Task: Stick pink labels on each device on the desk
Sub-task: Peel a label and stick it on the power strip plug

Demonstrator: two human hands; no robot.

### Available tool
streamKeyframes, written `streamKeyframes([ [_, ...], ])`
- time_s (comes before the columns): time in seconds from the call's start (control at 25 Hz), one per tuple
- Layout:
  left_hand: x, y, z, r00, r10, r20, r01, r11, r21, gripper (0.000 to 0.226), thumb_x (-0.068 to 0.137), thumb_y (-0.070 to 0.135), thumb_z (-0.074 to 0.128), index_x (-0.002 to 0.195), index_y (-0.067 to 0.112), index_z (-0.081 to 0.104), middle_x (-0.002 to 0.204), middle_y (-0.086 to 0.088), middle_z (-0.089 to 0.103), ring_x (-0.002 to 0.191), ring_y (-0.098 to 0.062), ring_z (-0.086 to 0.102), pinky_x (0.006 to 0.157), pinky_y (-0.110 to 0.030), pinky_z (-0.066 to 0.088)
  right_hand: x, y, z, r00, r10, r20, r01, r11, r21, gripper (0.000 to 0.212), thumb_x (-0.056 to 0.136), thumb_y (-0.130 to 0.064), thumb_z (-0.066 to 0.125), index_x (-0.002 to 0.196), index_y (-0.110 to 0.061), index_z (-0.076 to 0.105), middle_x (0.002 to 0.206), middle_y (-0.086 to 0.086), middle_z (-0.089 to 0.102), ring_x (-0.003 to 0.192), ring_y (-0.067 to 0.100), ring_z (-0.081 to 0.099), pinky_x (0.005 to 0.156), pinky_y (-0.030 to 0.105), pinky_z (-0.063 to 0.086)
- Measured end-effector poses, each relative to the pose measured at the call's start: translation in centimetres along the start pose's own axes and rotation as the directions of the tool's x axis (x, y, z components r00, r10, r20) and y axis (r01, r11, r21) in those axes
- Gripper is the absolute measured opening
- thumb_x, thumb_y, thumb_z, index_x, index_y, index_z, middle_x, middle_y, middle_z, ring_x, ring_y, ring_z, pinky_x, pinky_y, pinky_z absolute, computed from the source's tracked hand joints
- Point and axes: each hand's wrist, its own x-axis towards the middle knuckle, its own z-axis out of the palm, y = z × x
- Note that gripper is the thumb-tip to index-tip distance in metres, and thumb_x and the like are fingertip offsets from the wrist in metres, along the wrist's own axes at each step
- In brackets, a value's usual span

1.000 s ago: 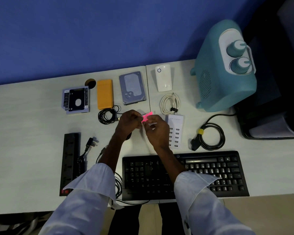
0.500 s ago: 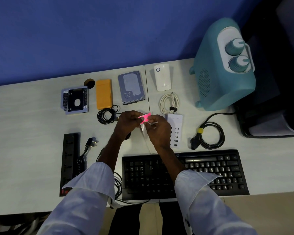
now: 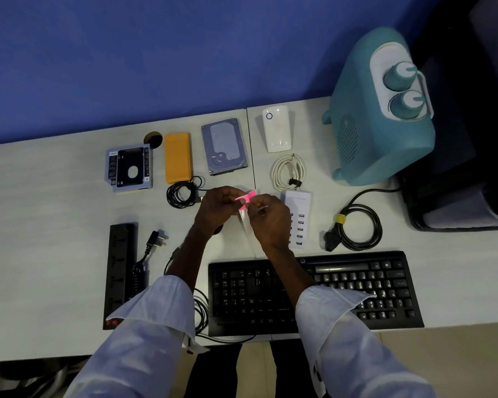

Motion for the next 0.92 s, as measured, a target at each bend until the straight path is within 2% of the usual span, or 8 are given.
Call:
streamKeyframes([
  [0.2,0.3,-0.5,0.0,0.999,-0.026,-0.018,0.026,1.0,0.01,0.016,0.081,0.0,0.072,0.096,0.006,0.072,0.079,-0.006,0.071,0.067,-0.01,0.068,0.066,-0.019,0.055,-0.3,0.3,0.2,1.0,0.018,0.016,-0.019,0.999,0.044,0.033,0.075,-0.052,0.067,0.085,-0.021,0.072,0.081,-0.005,0.07,0.069,0.012,0.067,0.067,0.042,0.058],
  [0.28,0.3,-0.7,0.1,1.0,-0.008,-0.017,0.008,1.0,0.015,0.017,0.081,0.0,0.073,0.097,0.006,0.072,0.081,-0.007,0.072,0.07,-0.012,0.069,0.068,-0.02,0.055,-0.4,0.3,0.2,1.0,0.019,0.017,-0.02,0.999,0.04,0.034,0.076,-0.055,0.067,0.085,-0.022,0.072,0.08,-0.006,0.07,0.068,0.012,0.066,0.066,0.042,0.058],
  [0.36,0.3,-0.8,0.0,1.0,0.0,-0.013,0.0,1.0,0.009,0.019,0.079,0.0,0.074,0.098,0.005,0.072,0.083,-0.008,0.072,0.074,-0.018,0.07,0.071,-0.022,0.056,-0.3,0.2,0.0,0.999,0.028,0.019,-0.028,0.999,0.034,0.028,0.078,-0.05,0.07,0.085,-0.023,0.072,0.08,-0.005,0.071,0.068,0.013,0.067,0.066,0.042,0.058],
  [0.52,0.5,-0.7,-0.1,1.0,0.0,0.006,0.0,0.999,0.034,0.022,0.078,-0.001,0.074,0.099,0.005,0.072,0.089,-0.008,0.073,0.078,-0.017,0.069,0.07,-0.017,0.055,-0.3,-0.1,-0.3,1.0,-0.013,0.005,0.014,0.999,-0.031,0.011,0.083,-0.029,0.069,0.088,-0.02,0.075,0.082,-0.002,0.074,0.073,0.014,0.068,0.07,0.038,0.058],
  [0.64,0.6,-0.8,0.0,0.999,-0.03,-0.034,0.032,0.997,0.076,0.018,0.08,0.002,0.074,0.097,0.005,0.072,0.088,-0.012,0.073,0.069,-0.016,0.068,0.066,-0.022,0.057,-0.1,-0.2,-0.5,0.999,-0.003,-0.033,0.002,0.999,-0.034,0.007,0.082,-0.02,0.069,0.085,-0.02,0.076,0.08,-0.003,0.075,0.074,0.013,0.068,0.071,0.031,0.056],
  [0.72,1.0,-1.2,0.1,0.996,0.0,-0.086,0.013,0.988,0.152,0.013,0.08,0.005,0.074,0.092,0.007,0.072,0.085,-0.013,0.074,0.064,-0.016,0.067,0.065,-0.029,0.058,0.1,-0.1,-0.6,0.998,0.034,-0.053,-0.033,0.999,0.02,0.008,0.08,-0.015,0.071,0.082,-0.02,0.077,0.078,-0.005,0.076,0.072,0.008,0.069,0.071,0.028,0.056],
  [0.84,1.5,-1.6,0.3,0.986,0.119,-0.113,-0.072,0.932,0.355,0.013,0.08,0.014,0.076,0.091,0.008,0.074,0.087,-0.008,0.075,0.076,-0.019,0.07,0.073,-0.029,0.056,0.1,0.0,-0.7,0.991,0.131,-0.031,-0.123,0.973,0.194,0.011,0.077,-0.008,0.072,0.079,-0.017,0.079,0.077,-0.004,0.077,0.073,0.005,0.07,0.073,0.025,0.057],
  [0.92,1.4,-1.8,0.5,0.973,0.157,-0.169,-0.099,0.946,0.31,0.017,0.078,0.014,0.078,0.093,0.009,0.074,0.092,-0.004,0.075,0.079,-0.013,0.07,0.074,-0.024,0.056,0.0,-0.4,-0.9,0.98,0.201,0.005,-0.194,0.939,0.286,0.017,0.078,-0.003,0.071,0.079,-0.018,0.079,0.076,-0.005,0.076,0.073,0.007,0.071,0.075,0.026,0.057],
])
